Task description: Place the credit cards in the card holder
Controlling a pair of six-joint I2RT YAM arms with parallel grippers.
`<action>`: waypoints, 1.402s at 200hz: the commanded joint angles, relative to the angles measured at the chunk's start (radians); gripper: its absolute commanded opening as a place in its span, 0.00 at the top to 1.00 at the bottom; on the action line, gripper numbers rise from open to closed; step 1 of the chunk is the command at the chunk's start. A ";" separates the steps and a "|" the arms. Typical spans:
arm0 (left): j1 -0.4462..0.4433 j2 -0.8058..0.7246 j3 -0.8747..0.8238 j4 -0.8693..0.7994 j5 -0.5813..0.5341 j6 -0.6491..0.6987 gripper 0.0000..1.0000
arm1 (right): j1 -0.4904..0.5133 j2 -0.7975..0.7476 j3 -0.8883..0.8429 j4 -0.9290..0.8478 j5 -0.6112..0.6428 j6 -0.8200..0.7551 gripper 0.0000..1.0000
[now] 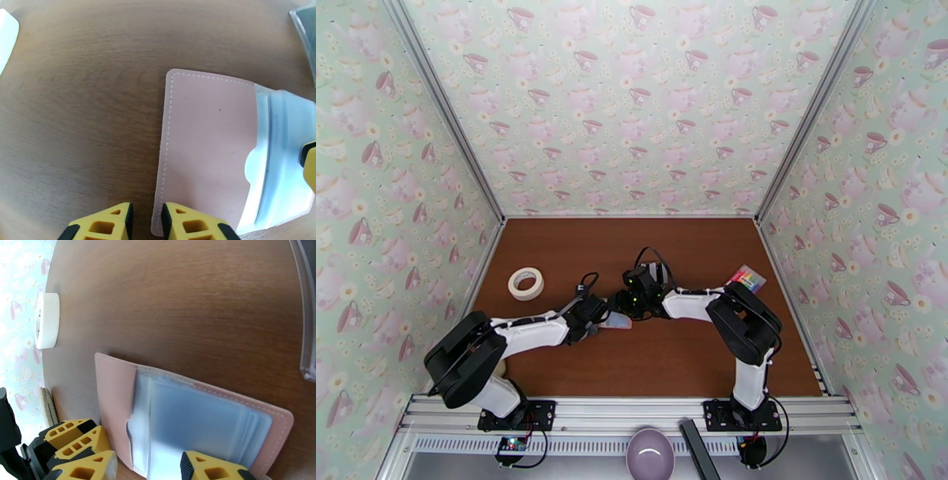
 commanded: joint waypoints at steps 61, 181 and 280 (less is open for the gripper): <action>-0.009 -0.049 -0.109 0.088 0.188 -0.064 0.69 | -0.008 -0.029 0.121 -0.268 0.145 -0.131 0.50; 0.018 -0.070 -0.114 0.093 0.185 -0.059 0.65 | -0.008 0.037 0.240 -0.389 0.218 -0.206 0.50; 0.061 -0.030 -0.112 0.110 0.201 -0.053 0.64 | -0.004 0.093 0.256 -0.373 0.187 -0.211 0.51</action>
